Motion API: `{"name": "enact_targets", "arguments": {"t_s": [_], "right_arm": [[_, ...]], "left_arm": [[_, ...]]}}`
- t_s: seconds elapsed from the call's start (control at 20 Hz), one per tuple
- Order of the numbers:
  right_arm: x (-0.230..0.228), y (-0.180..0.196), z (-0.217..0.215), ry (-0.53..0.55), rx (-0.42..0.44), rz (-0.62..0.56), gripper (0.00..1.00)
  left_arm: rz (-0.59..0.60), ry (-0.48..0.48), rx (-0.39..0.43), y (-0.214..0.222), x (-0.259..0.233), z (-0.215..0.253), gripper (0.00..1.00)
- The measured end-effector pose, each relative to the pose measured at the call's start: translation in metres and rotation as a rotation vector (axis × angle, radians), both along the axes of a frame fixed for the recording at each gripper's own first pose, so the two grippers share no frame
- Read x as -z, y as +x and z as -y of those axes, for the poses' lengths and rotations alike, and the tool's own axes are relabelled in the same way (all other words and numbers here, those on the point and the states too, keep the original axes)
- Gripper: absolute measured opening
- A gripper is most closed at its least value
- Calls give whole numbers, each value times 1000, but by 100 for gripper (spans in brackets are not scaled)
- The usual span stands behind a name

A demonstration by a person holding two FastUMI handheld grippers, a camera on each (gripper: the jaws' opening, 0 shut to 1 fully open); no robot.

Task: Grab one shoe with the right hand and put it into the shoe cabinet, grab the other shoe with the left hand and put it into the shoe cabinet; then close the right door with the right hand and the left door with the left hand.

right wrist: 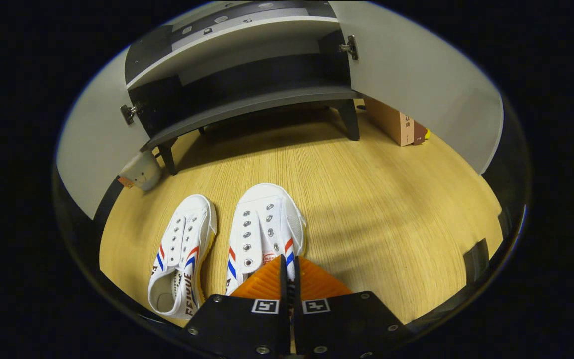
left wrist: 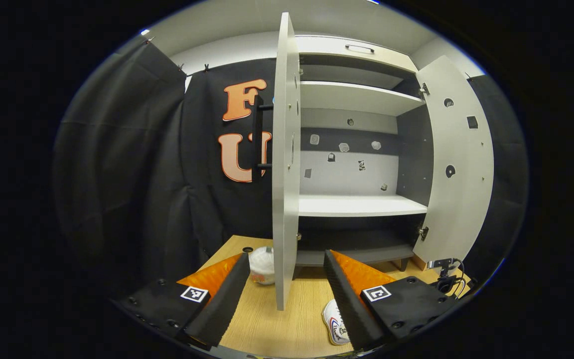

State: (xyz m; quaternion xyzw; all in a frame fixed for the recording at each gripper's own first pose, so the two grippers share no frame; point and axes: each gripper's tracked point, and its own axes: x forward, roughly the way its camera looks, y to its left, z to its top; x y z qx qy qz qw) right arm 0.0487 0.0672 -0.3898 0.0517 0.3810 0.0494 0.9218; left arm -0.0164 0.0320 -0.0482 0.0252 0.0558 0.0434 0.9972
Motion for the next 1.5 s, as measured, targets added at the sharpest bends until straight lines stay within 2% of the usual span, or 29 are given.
{"name": "enact_targets", "arguments": {"t_s": [0.2, 0.5, 0.75, 1.15, 1.5], "right_arm": [[-55, 8, -10, 36, 0, 53, 2], [-163, 26, -5, 66, -2, 169, 2], [-231, 12, 13, 101, -12, 246, 2], [-258, -1, 18, 117, -32, 382, 2], [-284, -9, 23, 87, -23, 426, 2]], "left_arm": [[3, 2, 14, 4, 4, 3, 97], [0, 6, 48, 10, 10, 12, 96], [5, -4, 68, 14, 13, 19, 97], [4, 1, 71, 20, 21, 19, 97], [-14, 2, 37, 27, 33, 5, 97]]}}
